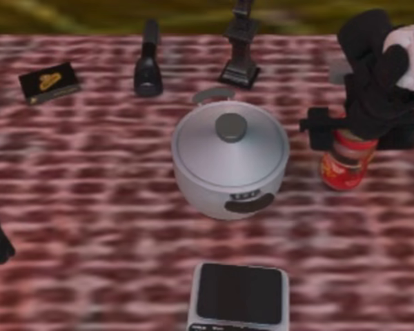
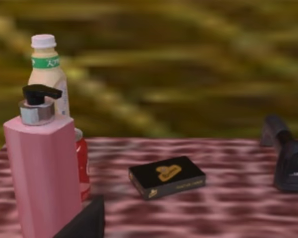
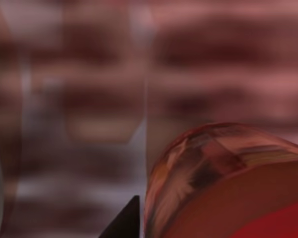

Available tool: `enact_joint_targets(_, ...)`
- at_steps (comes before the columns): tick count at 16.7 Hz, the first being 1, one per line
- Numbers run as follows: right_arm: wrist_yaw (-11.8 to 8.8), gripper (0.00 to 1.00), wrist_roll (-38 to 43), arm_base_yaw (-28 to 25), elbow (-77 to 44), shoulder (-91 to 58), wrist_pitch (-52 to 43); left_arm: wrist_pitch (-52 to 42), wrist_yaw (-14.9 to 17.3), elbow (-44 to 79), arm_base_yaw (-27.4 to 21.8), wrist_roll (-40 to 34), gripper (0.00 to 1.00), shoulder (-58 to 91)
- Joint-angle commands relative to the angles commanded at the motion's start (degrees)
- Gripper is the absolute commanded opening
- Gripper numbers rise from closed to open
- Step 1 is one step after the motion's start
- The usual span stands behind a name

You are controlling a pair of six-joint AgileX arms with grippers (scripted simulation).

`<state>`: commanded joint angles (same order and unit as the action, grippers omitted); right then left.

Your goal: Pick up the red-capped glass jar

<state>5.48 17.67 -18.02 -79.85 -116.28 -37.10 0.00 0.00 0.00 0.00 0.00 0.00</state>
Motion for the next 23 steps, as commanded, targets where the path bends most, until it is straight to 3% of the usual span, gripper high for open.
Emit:
enact_joint_targets(4,0.00,0.00,-0.01,-0.01,0.18,-0.20,0.33,0.00,0.00,0.00,0.00,0.00,1.00,0.00)
enact_joint_targets(17,0.00,0.98,-0.01,-0.01,0.18,-0.20,0.33,0.00,0.00,0.00,0.00,0.00,1.00,0.00)
enact_joint_targets(23,0.00,1.00,-0.01,-0.01,0.18,-0.20,0.33,0.00,0.00,0.00,0.00,0.00,1.00,0.00)
